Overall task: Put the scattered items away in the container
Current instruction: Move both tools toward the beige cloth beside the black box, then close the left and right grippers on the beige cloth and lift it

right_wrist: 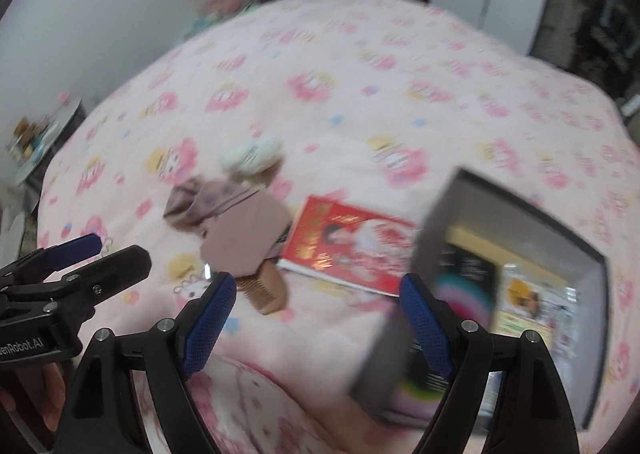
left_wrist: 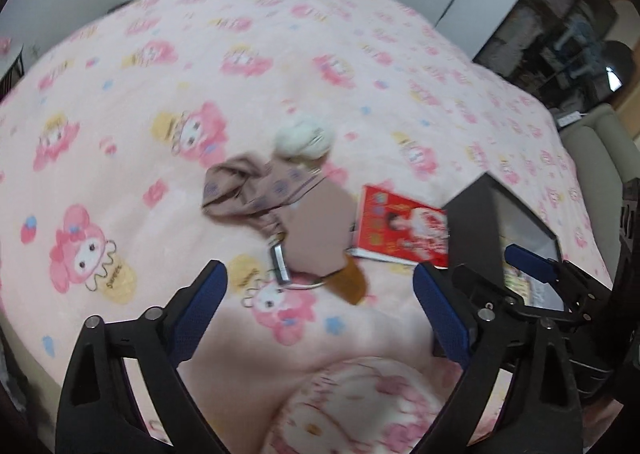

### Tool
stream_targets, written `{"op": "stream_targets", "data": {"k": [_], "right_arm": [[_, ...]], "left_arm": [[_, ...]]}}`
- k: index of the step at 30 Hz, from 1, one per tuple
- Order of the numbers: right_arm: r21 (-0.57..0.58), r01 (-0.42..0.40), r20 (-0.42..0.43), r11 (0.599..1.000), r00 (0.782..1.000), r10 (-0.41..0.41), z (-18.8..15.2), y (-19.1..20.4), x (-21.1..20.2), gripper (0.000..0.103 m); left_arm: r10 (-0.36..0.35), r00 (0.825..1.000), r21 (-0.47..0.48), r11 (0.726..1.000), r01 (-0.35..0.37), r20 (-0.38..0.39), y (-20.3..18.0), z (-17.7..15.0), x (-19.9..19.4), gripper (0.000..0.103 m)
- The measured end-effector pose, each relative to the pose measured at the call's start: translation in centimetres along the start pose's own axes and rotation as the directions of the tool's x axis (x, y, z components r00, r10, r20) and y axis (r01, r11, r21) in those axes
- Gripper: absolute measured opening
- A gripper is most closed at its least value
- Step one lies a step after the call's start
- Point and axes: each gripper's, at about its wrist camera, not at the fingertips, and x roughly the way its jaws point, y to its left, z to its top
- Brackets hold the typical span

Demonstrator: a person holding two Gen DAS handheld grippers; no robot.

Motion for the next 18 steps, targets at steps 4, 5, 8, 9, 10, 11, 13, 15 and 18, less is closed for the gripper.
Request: {"op": "stream_targets", "data": {"k": [4,5,8,9,10,11,13,15,18], "right_arm": [[-0.019,-0.028,-0.086,0.999,0.996,0.026,1.1,1.0,4.6,0.082],[-0.024,-0.035,-0.105,0.999,0.994,0.032,1.4,1.2,5.5,0.082],[-0.038,-0.066,-0.148,0.997,0.987,0.06,2.0,1.9,7.7,0.081],[-0.045,-0.073,-0.157,0.996,0.985,0.066,2.1,2.2,8.3,0.081],[-0.053,-0.075,-0.165,0.996,0.984,0.065,2.3,2.5,8.9,0.081],[-0.065,-0.071,-0.172,0.995,0.983,0.059,2.4,2.9,9.5,0.081],[-0.092,-0.06,-0.179,0.994,0.983,0.043,2.5,3.4,10.4,0.081],[-0.116,-0.051,-0.187,0.992,0.982,0.029,2.6,4.0,11.2,0.081],[-0.118,-0.063,-0.212,0.991,0.976,0.037,2.7,4.3,12.5,0.082]], "left_arm": [[-0.042,0.997,-0.086,0.996,0.037,-0.058,2.8,0.6,3.6,0.073],[-0.043,0.997,-0.103,0.994,0.037,-0.064,3.2,0.8,4.3,0.071],[-0.064,0.996,-0.145,0.988,0.054,-0.068,4.2,1.8,6.4,0.071],[-0.071,0.995,-0.162,0.985,0.059,-0.068,4.6,2.2,7.1,0.071],[-0.072,0.995,-0.178,0.982,0.059,-0.066,4.9,2.6,7.7,0.072],[-0.073,0.995,-0.193,0.979,0.06,-0.063,5.2,3.0,8.3,0.075],[-0.083,0.994,-0.228,0.971,0.064,-0.073,5.8,3.6,9.9,0.086],[-0.109,0.989,-0.265,0.961,0.078,-0.102,6.2,3.9,11.6,0.088],[-0.13,0.984,-0.292,0.952,0.091,-0.119,6.2,3.8,13.2,0.07]]}}
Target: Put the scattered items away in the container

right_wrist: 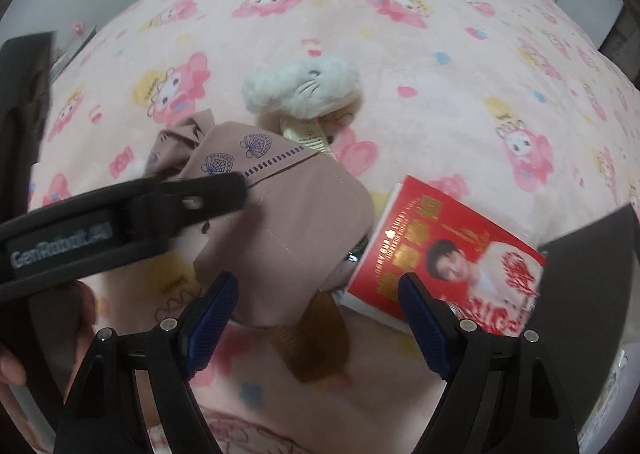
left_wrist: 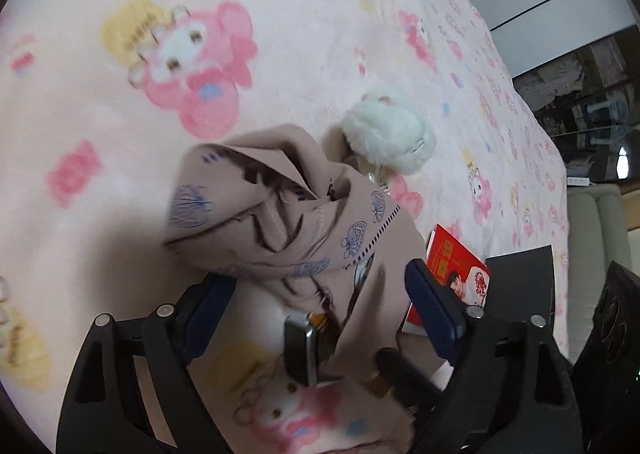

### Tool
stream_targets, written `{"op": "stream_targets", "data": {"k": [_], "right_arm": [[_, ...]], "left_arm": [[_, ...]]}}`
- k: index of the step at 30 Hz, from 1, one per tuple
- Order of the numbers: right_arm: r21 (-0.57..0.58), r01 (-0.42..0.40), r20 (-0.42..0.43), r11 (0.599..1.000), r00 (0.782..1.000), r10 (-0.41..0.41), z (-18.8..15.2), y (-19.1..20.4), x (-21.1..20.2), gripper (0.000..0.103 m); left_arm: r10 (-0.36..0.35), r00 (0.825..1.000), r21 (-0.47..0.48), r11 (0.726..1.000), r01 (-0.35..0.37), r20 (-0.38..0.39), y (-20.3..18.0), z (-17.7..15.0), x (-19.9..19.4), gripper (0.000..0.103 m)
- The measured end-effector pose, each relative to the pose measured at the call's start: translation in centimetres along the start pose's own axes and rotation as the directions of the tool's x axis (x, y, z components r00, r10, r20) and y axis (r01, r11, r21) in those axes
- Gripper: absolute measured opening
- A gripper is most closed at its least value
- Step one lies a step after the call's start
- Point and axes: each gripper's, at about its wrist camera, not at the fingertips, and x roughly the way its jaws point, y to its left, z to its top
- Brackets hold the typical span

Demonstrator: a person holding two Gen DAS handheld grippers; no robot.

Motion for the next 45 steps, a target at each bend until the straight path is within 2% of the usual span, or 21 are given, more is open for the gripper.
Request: {"op": "stream_targets", "data": {"k": [1,2,3,5,7,8,11,16,18,20,28,31,33,36,38,40,42,43,44,45], "right_arm": [[0.001,-0.011,-0.01,1.0,1.0,0.011,0.1,0.0,0.5,0.082],[0.002,-0.028,-0.019,1.0,0.999,0.028,0.2,-0.1,0.9,0.079],[0.003,-0.049,-0.028,0.999,0.998,0.049,0.3,-0.2,1.4,0.066],[0.014,-0.078,-0.046,0.997,0.996,0.079,0.3,-0.4,1.9,0.053],[0.004,-0.072,-0.025,0.997,0.997,0.072,0.2,-0.5,1.3,0.036],[-0.002,-0.077,-0.016,0.997,0.997,0.077,0.1,-0.5,1.0,0.018],[0.02,-0.153,0.017,0.988,0.988,0.153,-0.5,-1.0,-0.9,0.011],[0.05,-0.204,0.106,0.978,0.974,0.198,-2.7,-1.5,-6.0,0.01],[0.061,-0.199,0.14,0.978,0.972,0.189,-4.3,-1.9,-8.4,0.01],[0.074,-0.191,0.174,0.979,0.969,0.176,-6.2,-2.5,-10.7,0.01],[0.173,-0.169,0.258,0.97,0.959,0.121,-14.0,-4.2,-14.8,0.01],[0.213,-0.173,0.277,0.962,0.955,0.11,-17.9,-5.7,-15.3,0.01],[0.252,-0.171,0.277,0.952,0.956,0.098,-20.6,-7.1,-15.2,0.011],[0.333,-0.149,0.237,0.931,0.969,0.07,-24.2,-9.4,-14.4,0.011],[0.374,-0.132,0.221,0.918,0.974,0.05,-26.0,-11.1,-14.1,0.011],[0.409,-0.111,0.204,0.906,0.978,0.028,-27.4,-12.4,-13.6,0.012],[0.434,-0.113,0.208,0.894,0.978,0.022,-28.4,-13.4,-13.6,0.017],[0.436,-0.114,0.215,0.892,0.976,0.02,-28.6,-13.7,-13.7,0.02],[0.431,-0.117,0.223,0.895,0.975,0.02,-28.8,-14.0,-13.7,0.029],[0.414,-0.125,0.233,0.902,0.972,0.027,-28.7,-14.1,-13.6,0.038]], "left_arm": [[0.016,1.0,0.003,1.0,-0.016,0.005,-0.1,-0.1,0.2,0.051],[0.02,1.0,0.009,1.0,-0.021,0.012,-0.2,-0.3,0.2,0.041],[0.011,1.0,0.014,1.0,-0.011,0.017,-0.4,-0.4,0.1,0.034],[0.035,0.999,0.035,0.999,-0.036,0.036,-1.0,-0.7,-0.5,0.01],[0.042,0.997,0.049,0.998,-0.046,0.068,-1.6,-1.0,-1.4,0.007],[0.03,0.997,0.059,0.998,-0.034,0.075,-2.0,-1.3,-2.0,0.006],[-0.01,0.996,0.119,0.993,0.0,0.086,-3.8,-2.6,-4.0,0.006],[-0.063,0.993,0.239,0.97,0.038,0.096,-7.7,-6.0,-7.3,0.006],[-0.085,0.991,0.281,0.958,0.053,0.103,-9.3,-7.5,-8.7,0.006],[-0.106,0.99,0.331,0.941,0.068,0.097,-11.0,-9.3,-9.8,0.006],[-0.157,0.987,0.489,0.863,0.126,0.023,-17.8,-17.4,-11.2,0.006],[-0.156,0.987,0.553,0.821,0.144,-0.025,-20.0,-21.1,-10.5,0.006],[-0.143,0.987,0.573,0.804,0.156,-0.069,-21.3,-23.5,-9.1,0.006],[-0.127,0.981,0.591,0.784,0.19,-0.146,-22.9,-26.6,-6.1,0.006],[-0.102,0.979,0.602,0.776,0.189,-0.176,-23.7,-28.1,-4.3,0.007],[-0.067,0.98,0.594,0.787,0.167,-0.187,-23.9,-28.9,-3.1,0.007],[-0.068,0.977,0.582,0.794,0.175,-0.202,-23.6,-28.8,-3.0,0.016],[-0.076,0.976,0.579,0.795,0.184,-0.206,-23.4,-28.8,-3.2,0.028],[-0.082,0.976,0.576,0.797,0.185,-0.2,-23.0,-28.7,-3.6,0.039],[-0.082,0.979,0.57,0.802,0.178,-0.189,-22.7,-28.3,-3.9,0.042]]}}
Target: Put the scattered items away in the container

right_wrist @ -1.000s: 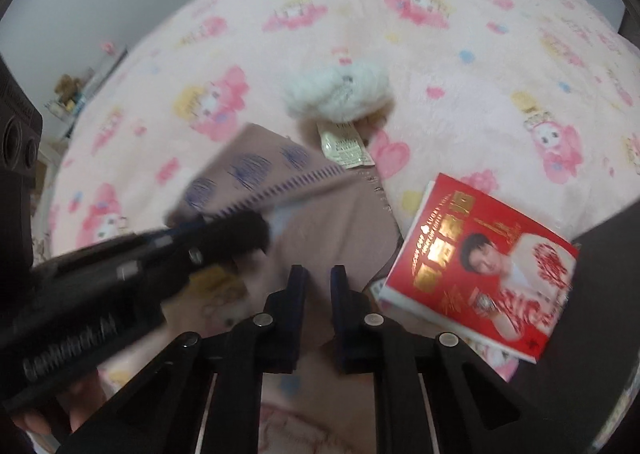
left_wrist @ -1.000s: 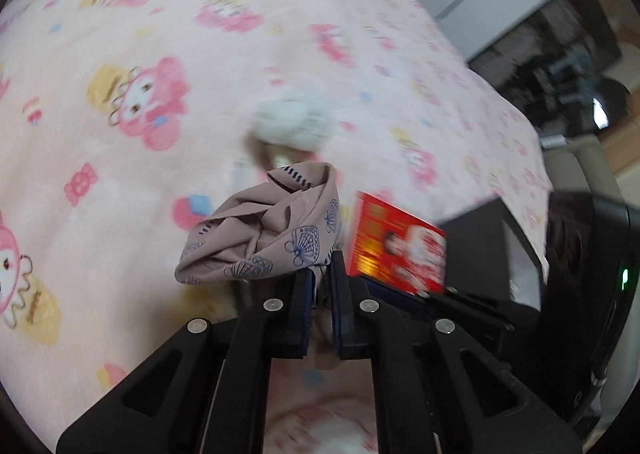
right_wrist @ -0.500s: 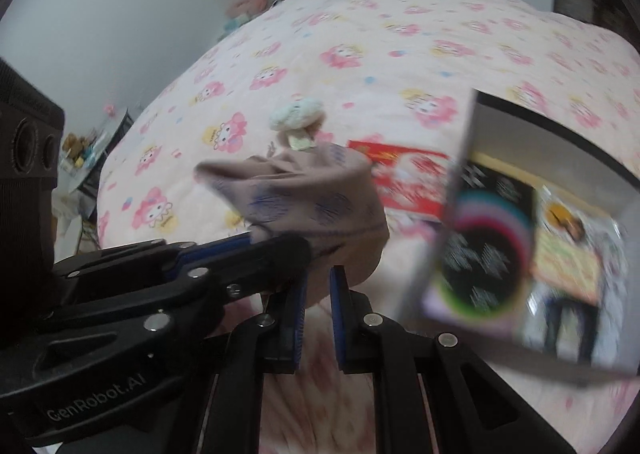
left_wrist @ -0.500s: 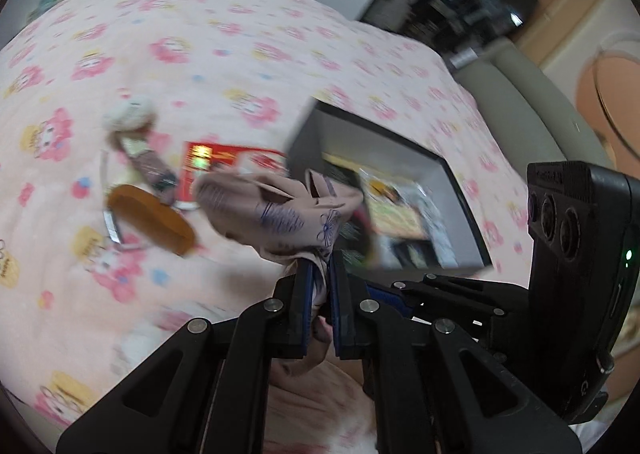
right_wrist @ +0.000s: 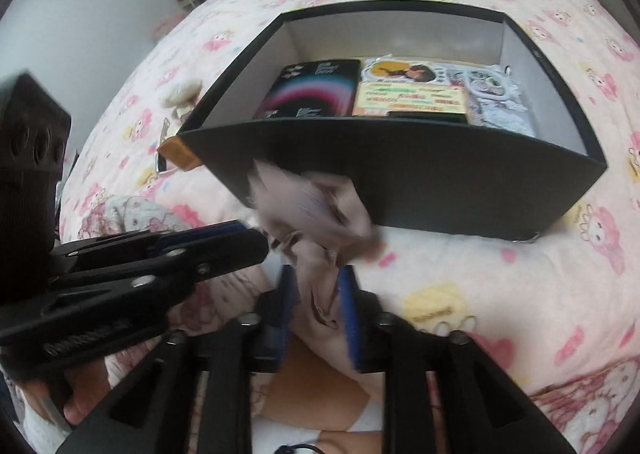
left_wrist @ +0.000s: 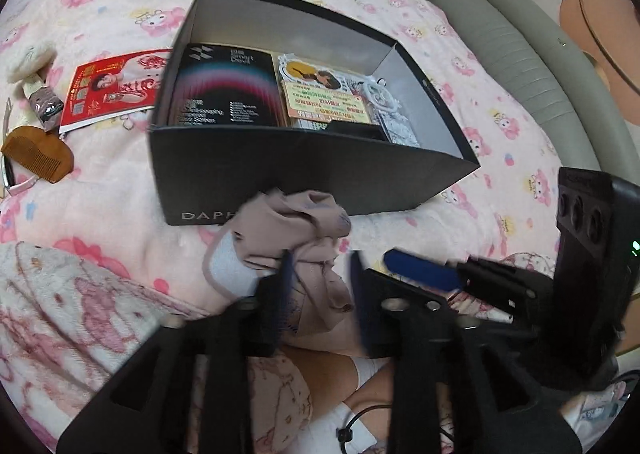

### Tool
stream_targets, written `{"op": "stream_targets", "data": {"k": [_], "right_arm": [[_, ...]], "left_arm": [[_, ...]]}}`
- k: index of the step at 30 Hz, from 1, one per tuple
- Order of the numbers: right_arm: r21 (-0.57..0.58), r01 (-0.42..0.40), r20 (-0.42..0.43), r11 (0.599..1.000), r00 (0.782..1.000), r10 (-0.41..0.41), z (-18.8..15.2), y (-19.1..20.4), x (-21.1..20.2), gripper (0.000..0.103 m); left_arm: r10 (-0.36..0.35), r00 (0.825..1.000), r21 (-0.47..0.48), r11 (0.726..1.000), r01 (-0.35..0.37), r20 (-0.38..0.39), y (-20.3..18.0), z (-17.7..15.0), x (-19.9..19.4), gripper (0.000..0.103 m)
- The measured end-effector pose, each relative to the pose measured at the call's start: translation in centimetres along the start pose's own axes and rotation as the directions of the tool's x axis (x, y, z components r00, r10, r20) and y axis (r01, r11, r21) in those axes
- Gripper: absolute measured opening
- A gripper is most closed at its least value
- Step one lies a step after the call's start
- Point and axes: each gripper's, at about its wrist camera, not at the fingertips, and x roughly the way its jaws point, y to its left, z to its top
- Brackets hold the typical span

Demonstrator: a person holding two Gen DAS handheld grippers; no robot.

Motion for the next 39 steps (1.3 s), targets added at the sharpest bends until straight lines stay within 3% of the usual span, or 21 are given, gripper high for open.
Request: {"op": "stream_targets", "data": {"k": [2,4,8,10,11,13,16,19,22,26,27,29,32,35,37,39], "right_arm": [[-0.058,-0.053,0.001,0.997,0.999,0.053,0.6,0.3,0.7,0.047],[-0.087,-0.101,-0.015,0.991,0.995,0.1,1.3,0.0,2.5,0.048],[-0.04,-0.024,-0.081,0.999,0.996,0.02,1.3,-1.5,7.0,0.048],[0.017,-0.056,-0.102,0.998,0.993,0.057,0.6,-2.5,8.4,0.04],[0.045,-0.053,-0.1,0.998,0.993,0.057,0.4,-3.0,8.6,0.023],[0.065,-0.04,-0.058,0.997,0.997,0.044,0.3,-3.8,7.7,0.016],[0.11,0.053,0.042,0.993,0.997,-0.058,0.3,-5.7,5.3,0.016],[0.139,0.118,0.072,0.983,0.989,-0.129,-0.1,-6.8,4.6,0.016],[0.103,0.055,0.097,0.993,0.993,-0.065,-0.2,-6.0,4.6,0.016],[0.006,-0.038,0.083,0.999,0.996,0.037,0.5,-3.6,6.6,0.033],[0.004,-0.041,0.068,0.999,0.997,0.041,0.7,-3.4,7.4,0.033],[0.029,-0.011,0.033,1.0,0.999,0.01,1.2,-3.5,8.8,0.032],[0.123,0.026,0.027,0.992,0.999,-0.029,1.3,-4.7,8.2,0.021],[0.158,0.177,0.064,0.971,0.98,-0.189,0.8,-5.9,5.8,0.02],[0.192,0.213,0.081,0.958,0.969,-0.231,0.2,-6.6,4.4,0.02],[0.187,0.247,0.106,0.951,0.957,-0.269,-0.3,-6.1,3.4,0.02]], "left_arm": [[0.025,1.0,-0.016,1.0,-0.025,0.007,0.8,0.2,-0.2,0.046],[0.05,0.999,-0.023,0.998,-0.051,-0.019,1.6,0.7,0.5,0.046],[0.048,0.995,-0.056,0.997,-0.053,-0.088,2.8,1.6,3.7,0.048],[0.048,0.994,-0.071,0.996,-0.056,-0.102,3.1,1.7,5.0,0.048],[0.055,0.993,-0.072,0.995,-0.063,-0.102,3.1,1.6,5.4,0.048],[0.054,0.994,-0.063,0.996,-0.06,-0.092,3.0,1.3,5.8,0.048],[0.028,0.997,-0.041,0.999,-0.031,-0.074,2.9,0.9,5.9,0.049],[0.01,0.998,-0.028,1.0,-0.012,-0.061,2.8,0.4,5.9,0.049],[-0.016,1.0,-0.026,1.0,0.015,-0.025,2.7,0.0,5.1,0.049],[-0.039,0.999,-0.052,0.998,0.041,0.037,3.2,-0.3,4.0,0.05],[-0.028,0.999,-0.06,0.998,0.029,0.031,3.3,-0.4,4.1,0.051],[0.009,1.0,-0.059,0.998,-0.009,0.0,3.3,-0.5,4.5,0.051],[0.055,0.998,-0.03,0.998,-0.056,-0.027,3.0,-0.7,5.0,0.051],[0.06,0.996,-0.017,0.998,-0.061,-0.071,3.0,-0.4,5.9,0.051],[0.075,0.991,0.006,0.997,-0.075,-0.109,2.6,-0.4,6.6,0.051],[0.142,0.977,0.044,0.99,-0.136,-0.157,2.2,-0.6,7.8,0.052]]}}
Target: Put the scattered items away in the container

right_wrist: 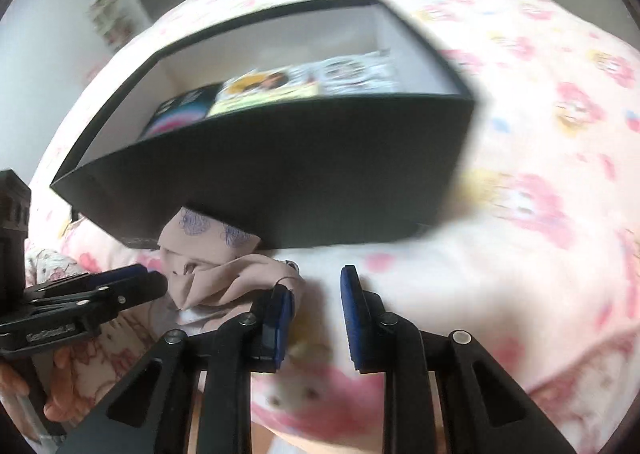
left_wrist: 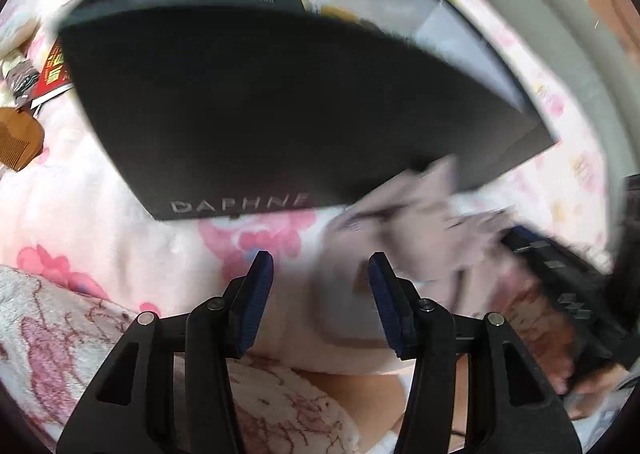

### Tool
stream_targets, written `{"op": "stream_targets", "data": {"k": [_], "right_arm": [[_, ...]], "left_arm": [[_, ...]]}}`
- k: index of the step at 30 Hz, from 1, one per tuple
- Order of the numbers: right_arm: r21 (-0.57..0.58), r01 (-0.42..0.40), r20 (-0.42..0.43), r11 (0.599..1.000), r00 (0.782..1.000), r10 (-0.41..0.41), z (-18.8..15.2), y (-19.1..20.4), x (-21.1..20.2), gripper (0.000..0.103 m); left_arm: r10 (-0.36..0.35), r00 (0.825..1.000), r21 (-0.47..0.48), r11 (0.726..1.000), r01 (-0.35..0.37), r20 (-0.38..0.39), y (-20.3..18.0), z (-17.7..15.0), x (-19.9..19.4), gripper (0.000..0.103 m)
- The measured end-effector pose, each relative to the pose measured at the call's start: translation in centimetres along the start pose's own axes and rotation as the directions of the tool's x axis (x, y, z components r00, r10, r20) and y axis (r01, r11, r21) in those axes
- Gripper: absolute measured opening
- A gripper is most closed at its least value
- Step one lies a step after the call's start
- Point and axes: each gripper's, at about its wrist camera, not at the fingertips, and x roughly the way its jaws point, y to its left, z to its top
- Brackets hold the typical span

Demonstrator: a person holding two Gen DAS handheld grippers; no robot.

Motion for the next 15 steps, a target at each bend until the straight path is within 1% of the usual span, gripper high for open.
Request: {"op": "stream_targets", "data": {"k": [1,2,4,6,7,8,9,10,11,12,13,14,15], "right_arm": [[-0.016,-0.004,0.024,1.0,1.0,0.005,0.0,0.2,-0.5,0.02],[-0.033,-0.03,0.047,0.999,0.998,0.032,0.2,0.3,-0.8,0.02],[-0.054,-0.106,0.084,0.993,0.99,0.111,0.3,-0.3,-1.6,0.022],[-0.061,-0.162,0.095,0.985,0.981,0.167,0.9,0.6,-1.4,0.027],[-0.07,-0.17,0.088,0.983,0.98,0.176,1.0,1.1,-1.0,0.027],[-0.082,-0.172,0.079,0.982,0.981,0.179,1.1,1.5,-0.8,0.027],[-0.093,-0.176,0.072,0.98,0.98,0.183,1.3,2.1,-0.5,0.027],[-0.103,-0.187,0.064,0.977,0.979,0.194,1.3,2.5,-0.3,0.027],[-0.11,-0.199,0.056,0.974,0.977,0.206,1.1,2.5,-0.3,0.028],[-0.117,-0.208,0.043,0.971,0.976,0.214,1.0,2.6,-0.2,0.03],[-0.125,-0.205,0.033,0.971,0.977,0.211,1.0,2.6,-0.2,0.03],[-0.131,-0.185,0.03,0.974,0.981,0.19,0.1,2.1,-1.3,0.03],[-0.132,-0.138,0.03,0.982,0.989,0.143,-0.4,1.7,-1.8,0.03]], "left_arm": [[0.023,1.0,0.014,1.0,-0.023,-0.011,-0.3,0.0,0.4,0.054],[0.025,1.0,0.023,0.999,-0.025,-0.011,-0.6,0.0,0.6,0.058],[-0.022,1.0,0.018,1.0,0.022,0.0,-0.8,-0.1,0.5,0.059],[-0.047,0.999,0.039,0.998,0.046,0.011,-1.1,-0.4,0.4,0.049],[-0.067,0.998,0.056,0.996,0.065,0.018,-1.3,-0.6,0.2,0.036],[-0.076,0.997,0.071,0.995,0.074,0.029,-1.5,-0.9,0.0,0.035],[-0.07,0.997,0.083,0.994,0.066,0.038,-1.7,-1.1,-0.1,0.035],[-0.059,0.997,0.094,0.994,0.054,0.044,-1.8,-1.3,-0.3,0.03],[-0.054,0.997,0.099,0.994,0.049,0.05,-1.8,-1.5,-0.4,0.014],[-0.082,0.996,0.097,0.992,0.078,0.046,-1.7,-1.6,-0.5,0.0],[-0.129,0.991,0.088,0.988,0.125,0.042,-1.5,-1.7,-0.7,0.0],[-0.144,0.988,0.083,0.987,0.139,0.056,-1.5,-1.9,-1.2,0.0],[-0.126,0.989,0.086,0.989,0.119,0.079,-1.4,-2.0,-1.8,0.0]]}}
